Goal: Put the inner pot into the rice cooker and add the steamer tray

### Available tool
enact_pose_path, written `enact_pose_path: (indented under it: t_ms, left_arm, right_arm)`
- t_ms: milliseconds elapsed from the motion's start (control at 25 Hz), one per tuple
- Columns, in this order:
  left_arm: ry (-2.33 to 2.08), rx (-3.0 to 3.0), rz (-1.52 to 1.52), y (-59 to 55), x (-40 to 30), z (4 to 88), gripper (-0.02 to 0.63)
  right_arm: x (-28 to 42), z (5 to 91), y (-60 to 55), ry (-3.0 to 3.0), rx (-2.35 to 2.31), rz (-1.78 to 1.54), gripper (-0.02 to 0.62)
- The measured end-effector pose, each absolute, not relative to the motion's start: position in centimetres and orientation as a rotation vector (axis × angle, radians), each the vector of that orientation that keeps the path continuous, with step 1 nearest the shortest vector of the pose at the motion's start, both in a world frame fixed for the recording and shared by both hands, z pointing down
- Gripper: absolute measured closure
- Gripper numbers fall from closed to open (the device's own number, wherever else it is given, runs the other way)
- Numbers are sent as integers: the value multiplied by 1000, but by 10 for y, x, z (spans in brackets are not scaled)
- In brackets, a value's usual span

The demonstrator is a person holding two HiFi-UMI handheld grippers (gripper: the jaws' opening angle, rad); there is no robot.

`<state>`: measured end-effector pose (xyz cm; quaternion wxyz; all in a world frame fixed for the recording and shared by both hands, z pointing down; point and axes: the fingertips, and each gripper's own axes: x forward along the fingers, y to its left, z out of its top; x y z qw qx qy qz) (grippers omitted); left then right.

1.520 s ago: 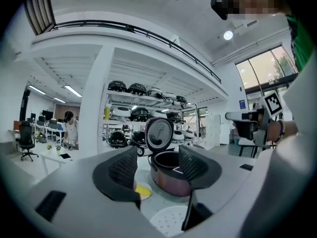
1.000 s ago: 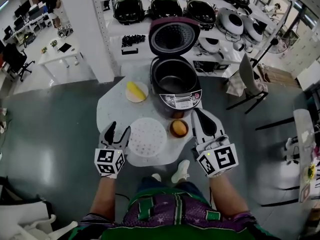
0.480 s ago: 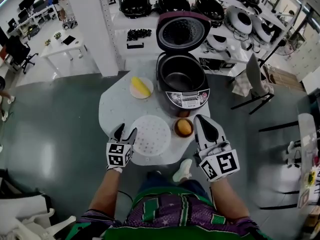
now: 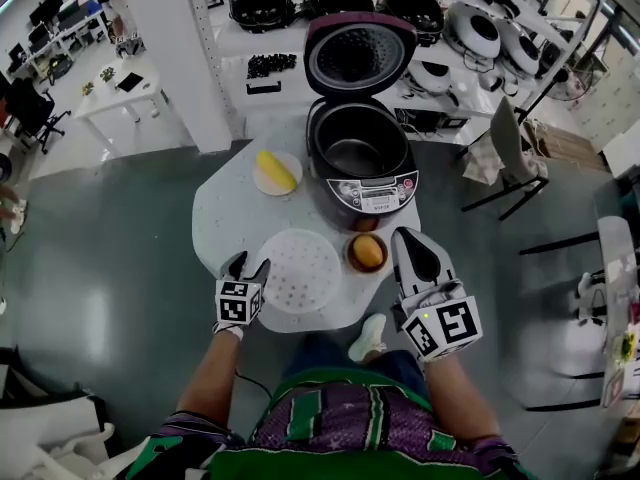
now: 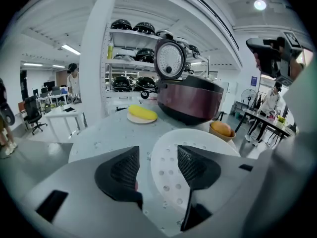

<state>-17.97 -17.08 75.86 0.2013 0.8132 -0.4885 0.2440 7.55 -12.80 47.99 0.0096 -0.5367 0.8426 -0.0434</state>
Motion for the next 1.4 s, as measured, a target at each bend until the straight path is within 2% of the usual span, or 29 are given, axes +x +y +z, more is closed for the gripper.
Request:
enact_pose_path:
  t_ms: [560,800,1120,1400]
  left_arm:
    - [-1343,2194,758,-190,-181,809,351]
    - [-1337,2159,774,-191,-181,816,414]
    - [-1353,2128,833,-186,-183,817,537]
    - [-1377,2045,741,-183,-186,814,565]
  right_arm:
    - [78,505,-122,2620,-1706,-229,591]
    - [87,509,-116,2612,-1732,-249,591]
    - [93,510,-108,2609,-1745,-267,591]
    - [98,514,-100,2636,-1772,-293,591]
